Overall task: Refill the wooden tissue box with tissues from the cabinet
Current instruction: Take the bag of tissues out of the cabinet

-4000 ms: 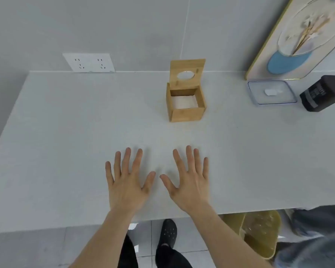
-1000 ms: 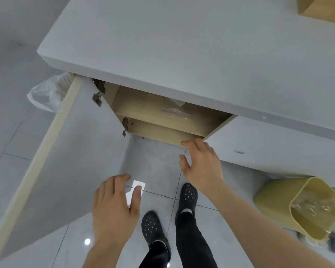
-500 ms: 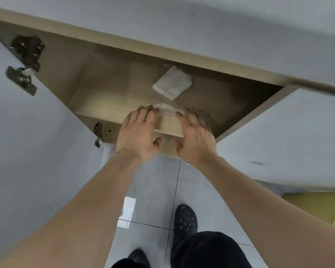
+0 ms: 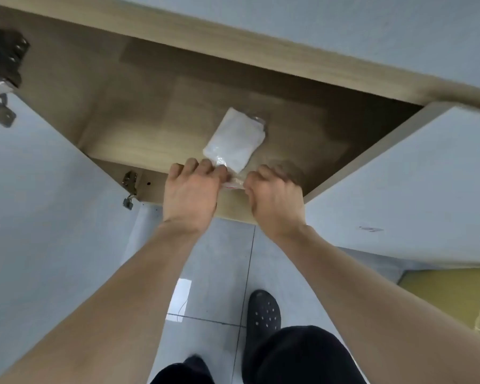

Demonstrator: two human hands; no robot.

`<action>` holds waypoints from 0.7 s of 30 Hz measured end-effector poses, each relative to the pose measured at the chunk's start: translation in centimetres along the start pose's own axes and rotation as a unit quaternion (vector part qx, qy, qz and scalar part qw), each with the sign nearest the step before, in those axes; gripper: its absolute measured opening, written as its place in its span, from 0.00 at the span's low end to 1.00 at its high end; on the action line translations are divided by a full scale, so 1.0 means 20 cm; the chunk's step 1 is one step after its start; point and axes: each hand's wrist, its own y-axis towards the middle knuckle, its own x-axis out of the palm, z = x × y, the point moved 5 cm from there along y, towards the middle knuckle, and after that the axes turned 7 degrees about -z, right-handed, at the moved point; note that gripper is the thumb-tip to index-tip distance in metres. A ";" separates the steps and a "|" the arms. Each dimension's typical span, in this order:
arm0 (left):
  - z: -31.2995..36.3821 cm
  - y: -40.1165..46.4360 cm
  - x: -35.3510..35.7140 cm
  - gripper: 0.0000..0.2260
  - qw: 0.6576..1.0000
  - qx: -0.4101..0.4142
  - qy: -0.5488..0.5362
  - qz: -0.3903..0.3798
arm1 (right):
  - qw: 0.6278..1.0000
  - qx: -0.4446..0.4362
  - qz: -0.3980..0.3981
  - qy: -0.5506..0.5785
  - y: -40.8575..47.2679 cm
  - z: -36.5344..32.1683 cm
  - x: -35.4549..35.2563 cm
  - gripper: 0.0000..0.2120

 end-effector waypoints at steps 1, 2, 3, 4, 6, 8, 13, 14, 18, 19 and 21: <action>0.01 -0.05 -0.04 0.05 1.000 0.004 -0.004 0.002 | 1.000 0.003 -0.006 0.006 -0.03 -0.01 -0.04 0.13; 0.01 -0.10 -0.08 0.05 1.000 0.010 -0.009 -0.003 | 1.000 0.001 -0.018 0.012 -0.07 -0.03 -0.09 0.13; 0.02 -0.16 -0.13 0.05 1.000 0.012 -0.022 -0.013 | 0.999 -0.002 -0.035 0.017 -0.12 -0.05 -0.14 0.12; 0.02 -0.21 -0.19 0.05 0.999 0.011 -0.037 -0.025 | 0.998 -0.007 -0.051 0.028 -0.17 -0.07 -0.20 0.10; 0.01 -0.32 -0.31 0.05 0.997 0.001 -0.067 -0.047 | 0.994 -0.007 -0.085 0.070 -0.26 -0.11 -0.34 0.03; -0.01 -0.41 -0.48 0.05 0.993 -0.009 -0.097 -0.060 | 0.987 0.000 -0.120 0.110 -0.33 -0.15 -0.53 0.05; -0.07 -0.54 -1.00 0.07 0.988 -0.008 -0.145 -0.058 | 0.977 0.004 -0.148 0.153 -0.43 -0.32 -1.01 0.06; -0.09 -0.56 -1.09 0.09 0.987 -0.016 -0.153 -0.055 | 0.975 0.004 -0.143 0.171 -0.44 -0.35 -1.10 0.06; -0.27 -0.65 -1.42 0.15 0.980 -0.086 -0.180 -0.016 | 0.961 0.028 -0.122 0.248 -0.45 -0.49 -1.39 0.06; -0.32 -0.67 -1.48 0.19 0.975 -0.107 -0.193 -0.016 | 0.955 0.035 -0.131 0.262 -0.46 -0.51 -1.44 0.07; -0.45 -0.73 -1.58 0.26 0.961 -0.163 -0.220 -0.016 | 0.941 0.051 -0.165 0.290 -0.46 -0.57 -1.53 0.07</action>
